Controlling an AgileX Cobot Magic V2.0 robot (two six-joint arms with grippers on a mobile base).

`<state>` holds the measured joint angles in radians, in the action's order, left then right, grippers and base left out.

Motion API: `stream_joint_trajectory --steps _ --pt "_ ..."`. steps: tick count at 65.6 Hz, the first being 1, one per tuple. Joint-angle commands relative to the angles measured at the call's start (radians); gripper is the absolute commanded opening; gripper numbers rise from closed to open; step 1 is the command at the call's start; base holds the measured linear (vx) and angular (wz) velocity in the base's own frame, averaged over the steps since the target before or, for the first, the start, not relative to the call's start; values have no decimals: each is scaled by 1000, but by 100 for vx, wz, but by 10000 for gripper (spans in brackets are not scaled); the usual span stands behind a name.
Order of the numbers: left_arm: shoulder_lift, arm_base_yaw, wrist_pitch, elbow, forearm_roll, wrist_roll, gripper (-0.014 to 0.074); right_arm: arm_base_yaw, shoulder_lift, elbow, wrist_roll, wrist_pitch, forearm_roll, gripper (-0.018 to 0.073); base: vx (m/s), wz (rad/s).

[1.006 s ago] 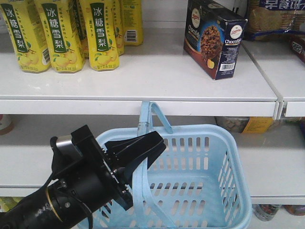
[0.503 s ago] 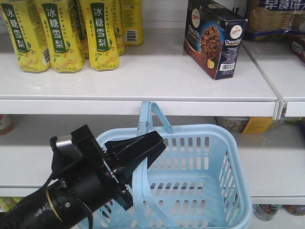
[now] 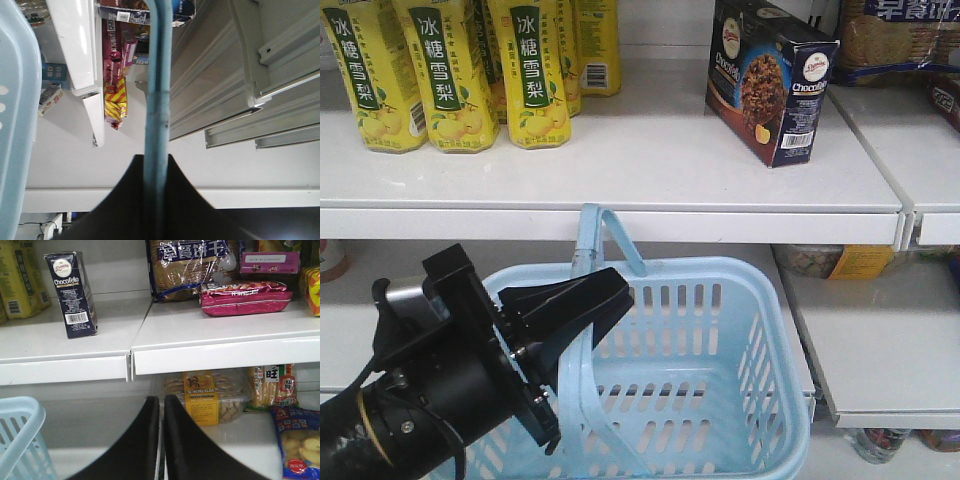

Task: Left arm holds basket, right arm returns cookies

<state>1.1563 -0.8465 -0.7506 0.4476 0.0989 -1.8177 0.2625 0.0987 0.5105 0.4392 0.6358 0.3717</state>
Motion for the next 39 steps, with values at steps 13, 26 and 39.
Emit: stream_joint_trajectory --steps 13,26,39 --pt "-127 2 117 36 -27 -5 0 -5 15 24 -7 -68 18 -6 0 0" --pt "-199 32 245 36 -37 -4 0 -5 15 24 -7 -68 18 -6 0 0" --pt "-285 118 387 36 -11 -4 0 -5 15 24 -9 -68 18 -6 0 0"
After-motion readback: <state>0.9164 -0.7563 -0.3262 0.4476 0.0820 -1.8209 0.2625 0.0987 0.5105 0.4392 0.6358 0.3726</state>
